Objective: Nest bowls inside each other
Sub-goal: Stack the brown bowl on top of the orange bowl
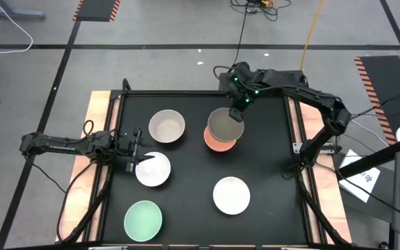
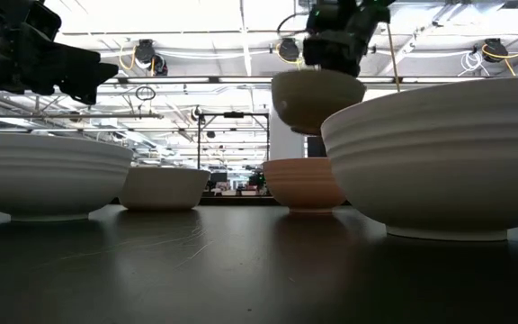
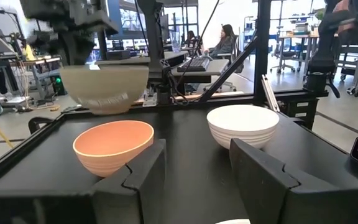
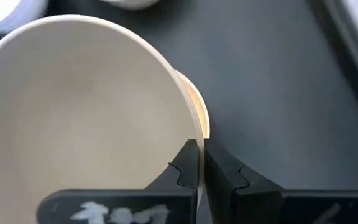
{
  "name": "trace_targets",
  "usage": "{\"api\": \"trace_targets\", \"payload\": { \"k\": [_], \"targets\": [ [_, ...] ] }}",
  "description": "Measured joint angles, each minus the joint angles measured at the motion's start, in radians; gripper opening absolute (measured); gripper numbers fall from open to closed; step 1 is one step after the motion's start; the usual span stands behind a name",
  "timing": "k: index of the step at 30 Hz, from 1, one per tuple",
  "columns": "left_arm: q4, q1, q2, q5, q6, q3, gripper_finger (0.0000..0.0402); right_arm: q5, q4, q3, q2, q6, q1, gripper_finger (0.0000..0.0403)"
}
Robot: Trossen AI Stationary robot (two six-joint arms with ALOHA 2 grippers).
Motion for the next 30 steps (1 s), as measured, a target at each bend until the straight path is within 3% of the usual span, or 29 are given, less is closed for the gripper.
{"api": "trace_targets", "payload": {
  "k": [14,24,30],
  "targets": [
    [-0.017,0.000,0.000,0.000,0.000,0.000,0.0182,0.012,-0.023,0.090,0.149,-0.026,0.055,0.0002],
    [-0.030,0.000,0.000,0.001,0.002,0.000,0.0182,0.017,-0.029,0.091,0.151,-0.013,0.060,0.0002],
    [-0.031,0.000,0.000,0.001,0.002,0.000,0.0182,0.082,-0.022,0.091,0.151,-0.002,0.085,0.0002]
  ]
}}
